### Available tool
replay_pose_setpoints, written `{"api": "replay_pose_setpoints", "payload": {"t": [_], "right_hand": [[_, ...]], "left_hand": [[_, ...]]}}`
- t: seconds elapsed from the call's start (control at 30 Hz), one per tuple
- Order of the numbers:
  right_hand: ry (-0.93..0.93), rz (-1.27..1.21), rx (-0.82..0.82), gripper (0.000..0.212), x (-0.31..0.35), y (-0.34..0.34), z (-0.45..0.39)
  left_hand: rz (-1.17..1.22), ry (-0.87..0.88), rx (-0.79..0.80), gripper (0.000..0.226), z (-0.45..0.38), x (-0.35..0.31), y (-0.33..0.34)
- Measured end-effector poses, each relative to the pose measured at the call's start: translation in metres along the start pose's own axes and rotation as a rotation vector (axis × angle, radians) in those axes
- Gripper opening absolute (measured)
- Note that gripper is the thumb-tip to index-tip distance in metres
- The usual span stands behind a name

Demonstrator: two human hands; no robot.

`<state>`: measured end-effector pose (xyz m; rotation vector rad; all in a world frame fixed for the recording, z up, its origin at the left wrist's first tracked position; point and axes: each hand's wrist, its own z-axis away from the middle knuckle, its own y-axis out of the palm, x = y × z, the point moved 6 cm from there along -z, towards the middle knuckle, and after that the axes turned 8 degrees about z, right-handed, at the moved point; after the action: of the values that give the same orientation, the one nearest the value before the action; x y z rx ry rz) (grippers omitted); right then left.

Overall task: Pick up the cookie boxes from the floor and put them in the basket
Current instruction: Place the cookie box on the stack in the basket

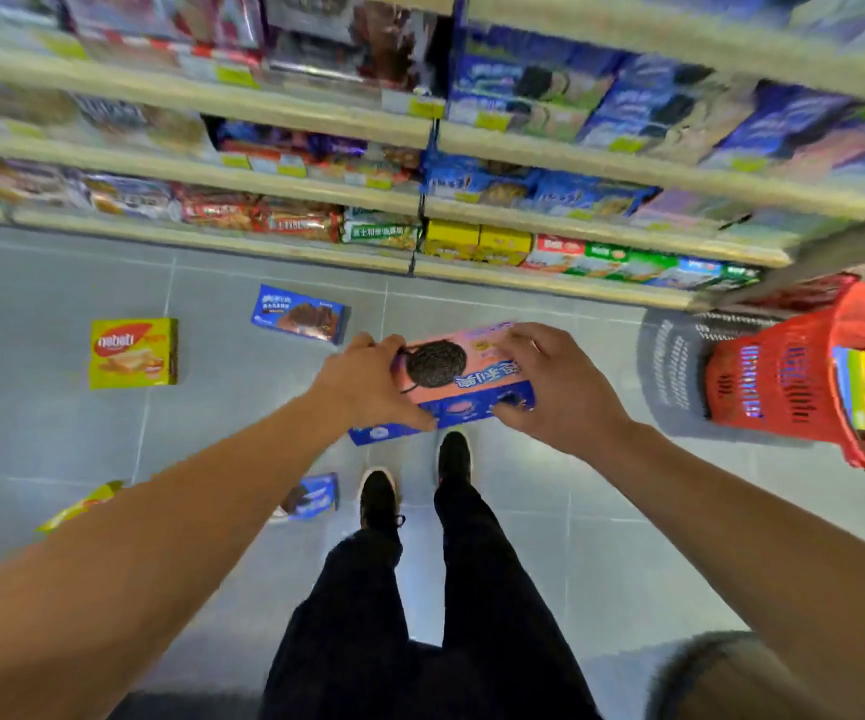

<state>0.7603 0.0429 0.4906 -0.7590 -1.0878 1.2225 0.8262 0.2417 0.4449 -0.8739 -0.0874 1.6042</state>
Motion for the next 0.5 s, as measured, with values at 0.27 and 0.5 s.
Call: {"api": "replay_pose_setpoints", "payload": {"t": [0.27, 0.5], "right_hand": [[0.072, 0.075, -0.257, 0.089, 0.022, -0.117, 0.071], [0.215, -0.103, -0.491, 0.066, 0.020, -0.182, 0.150]], "left_hand": [[0.012, 0.193, 0.068, 0.063, 0.077, -0.100, -0.083], [0.096, 0.283, 0.124, 0.070, 0.117, -0.156, -0.117]]}}
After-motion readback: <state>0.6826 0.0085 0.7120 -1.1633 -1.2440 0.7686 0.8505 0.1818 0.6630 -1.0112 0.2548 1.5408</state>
